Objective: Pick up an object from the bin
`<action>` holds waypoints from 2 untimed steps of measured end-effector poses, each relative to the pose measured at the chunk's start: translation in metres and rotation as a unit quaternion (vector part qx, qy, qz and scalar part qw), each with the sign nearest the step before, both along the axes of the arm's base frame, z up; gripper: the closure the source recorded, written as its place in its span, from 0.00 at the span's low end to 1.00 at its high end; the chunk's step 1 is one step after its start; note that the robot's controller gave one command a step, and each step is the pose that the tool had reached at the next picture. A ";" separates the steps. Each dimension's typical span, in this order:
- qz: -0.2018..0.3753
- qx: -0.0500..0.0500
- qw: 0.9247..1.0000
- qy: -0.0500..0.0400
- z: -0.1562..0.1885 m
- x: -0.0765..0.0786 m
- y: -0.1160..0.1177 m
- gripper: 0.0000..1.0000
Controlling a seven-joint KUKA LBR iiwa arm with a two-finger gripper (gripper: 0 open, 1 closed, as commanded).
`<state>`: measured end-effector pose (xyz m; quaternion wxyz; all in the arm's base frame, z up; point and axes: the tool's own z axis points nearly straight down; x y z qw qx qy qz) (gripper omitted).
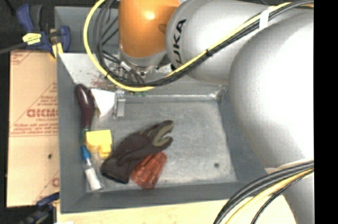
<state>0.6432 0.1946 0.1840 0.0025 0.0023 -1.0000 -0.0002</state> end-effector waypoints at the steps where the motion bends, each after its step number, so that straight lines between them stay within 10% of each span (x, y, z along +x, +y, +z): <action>1: -0.001 0.001 1.000 -0.004 0.005 0.002 -0.001 0.00; 2: 0.035 0.001 0.999 -0.005 -0.017 -0.008 -0.042 0.00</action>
Offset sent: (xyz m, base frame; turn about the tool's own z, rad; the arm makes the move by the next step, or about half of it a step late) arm -0.0268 -0.1218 -0.0598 -0.1891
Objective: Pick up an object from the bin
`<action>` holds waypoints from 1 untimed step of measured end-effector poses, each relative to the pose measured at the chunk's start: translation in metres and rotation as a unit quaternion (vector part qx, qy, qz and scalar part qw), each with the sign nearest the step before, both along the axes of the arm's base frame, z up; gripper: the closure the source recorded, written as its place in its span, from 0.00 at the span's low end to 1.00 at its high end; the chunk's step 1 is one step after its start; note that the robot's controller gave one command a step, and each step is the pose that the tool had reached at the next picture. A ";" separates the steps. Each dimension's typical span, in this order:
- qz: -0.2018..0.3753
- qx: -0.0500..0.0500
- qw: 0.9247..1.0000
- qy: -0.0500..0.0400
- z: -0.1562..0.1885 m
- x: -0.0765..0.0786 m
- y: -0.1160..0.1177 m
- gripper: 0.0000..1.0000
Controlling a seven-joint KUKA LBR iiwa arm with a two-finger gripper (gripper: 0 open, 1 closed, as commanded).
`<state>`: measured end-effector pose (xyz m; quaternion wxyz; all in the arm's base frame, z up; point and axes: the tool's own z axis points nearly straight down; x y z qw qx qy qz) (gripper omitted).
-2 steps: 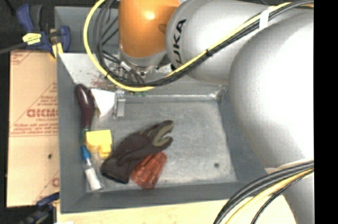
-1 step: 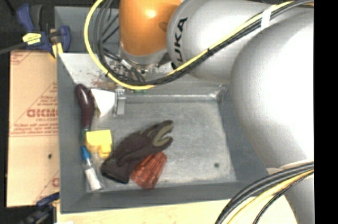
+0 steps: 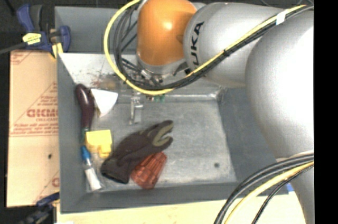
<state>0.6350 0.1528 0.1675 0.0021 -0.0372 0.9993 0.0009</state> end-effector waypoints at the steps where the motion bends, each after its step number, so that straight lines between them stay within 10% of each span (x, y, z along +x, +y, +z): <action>1: -0.030 0.001 1.000 -0.003 -0.047 0.013 -0.020 0.00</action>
Offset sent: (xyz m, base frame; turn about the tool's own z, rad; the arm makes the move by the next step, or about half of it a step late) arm -0.0363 -0.0675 -0.0960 -0.1593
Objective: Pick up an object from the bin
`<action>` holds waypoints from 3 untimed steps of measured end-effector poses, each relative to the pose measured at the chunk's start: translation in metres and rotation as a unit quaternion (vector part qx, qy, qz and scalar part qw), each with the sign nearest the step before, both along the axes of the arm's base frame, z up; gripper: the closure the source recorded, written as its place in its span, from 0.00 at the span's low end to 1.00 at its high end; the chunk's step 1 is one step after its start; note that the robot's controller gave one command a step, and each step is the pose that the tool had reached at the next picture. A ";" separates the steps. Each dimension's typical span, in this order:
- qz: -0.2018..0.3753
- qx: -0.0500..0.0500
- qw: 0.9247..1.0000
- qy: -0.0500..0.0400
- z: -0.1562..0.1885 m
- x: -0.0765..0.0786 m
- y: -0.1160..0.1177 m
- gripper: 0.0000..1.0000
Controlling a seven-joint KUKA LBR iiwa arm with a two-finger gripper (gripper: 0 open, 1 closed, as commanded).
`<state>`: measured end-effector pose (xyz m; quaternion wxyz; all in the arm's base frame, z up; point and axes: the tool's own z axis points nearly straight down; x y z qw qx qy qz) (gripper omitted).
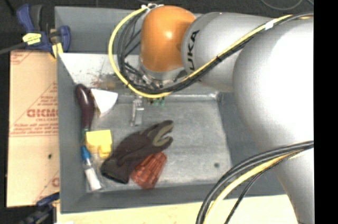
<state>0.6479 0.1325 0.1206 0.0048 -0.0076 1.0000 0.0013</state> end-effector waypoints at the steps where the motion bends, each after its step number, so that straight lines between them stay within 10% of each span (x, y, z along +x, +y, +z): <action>1: 0.005 -0.001 1.000 0.003 -0.031 -0.021 -0.020 0.00; 2: 0.108 -0.001 0.994 0.001 -0.036 -0.028 -0.053 0.00; 3: 0.050 0.000 0.999 0.000 -0.046 -0.045 -0.083 0.00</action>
Offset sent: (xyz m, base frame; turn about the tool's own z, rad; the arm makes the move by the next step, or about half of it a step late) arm -0.0362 -0.1027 -0.0451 -0.0312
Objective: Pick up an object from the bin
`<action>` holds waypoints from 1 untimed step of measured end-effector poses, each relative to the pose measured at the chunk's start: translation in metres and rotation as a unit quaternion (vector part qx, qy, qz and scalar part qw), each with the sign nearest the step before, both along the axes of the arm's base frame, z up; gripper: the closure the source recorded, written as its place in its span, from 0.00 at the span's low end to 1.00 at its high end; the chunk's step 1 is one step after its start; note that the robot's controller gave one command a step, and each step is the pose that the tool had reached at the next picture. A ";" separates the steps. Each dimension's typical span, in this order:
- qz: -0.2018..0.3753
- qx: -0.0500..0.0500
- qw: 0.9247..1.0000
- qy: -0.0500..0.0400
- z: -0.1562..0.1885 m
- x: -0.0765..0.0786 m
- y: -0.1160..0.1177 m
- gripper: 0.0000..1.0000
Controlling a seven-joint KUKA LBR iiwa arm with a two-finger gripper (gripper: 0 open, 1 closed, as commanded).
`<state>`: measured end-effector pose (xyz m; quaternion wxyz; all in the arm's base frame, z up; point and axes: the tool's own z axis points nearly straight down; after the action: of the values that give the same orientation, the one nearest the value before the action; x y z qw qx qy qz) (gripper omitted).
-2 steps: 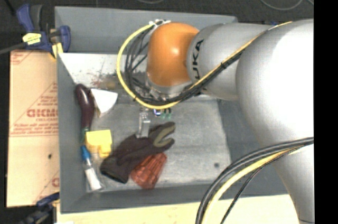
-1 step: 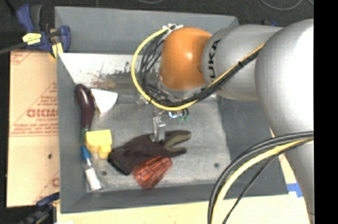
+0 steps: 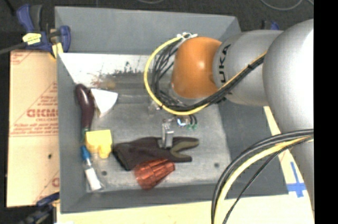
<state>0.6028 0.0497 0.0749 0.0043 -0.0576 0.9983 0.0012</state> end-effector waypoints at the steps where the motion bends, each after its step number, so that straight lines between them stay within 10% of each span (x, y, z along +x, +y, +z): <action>1: 0.048 -0.002 0.999 -0.003 -0.003 -0.007 -0.016 1.00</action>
Offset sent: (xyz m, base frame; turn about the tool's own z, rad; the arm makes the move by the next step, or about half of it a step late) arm 0.0000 0.0000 0.0000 0.0000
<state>0.5963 0.0334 0.0720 0.0069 -0.1059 0.9943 -0.0003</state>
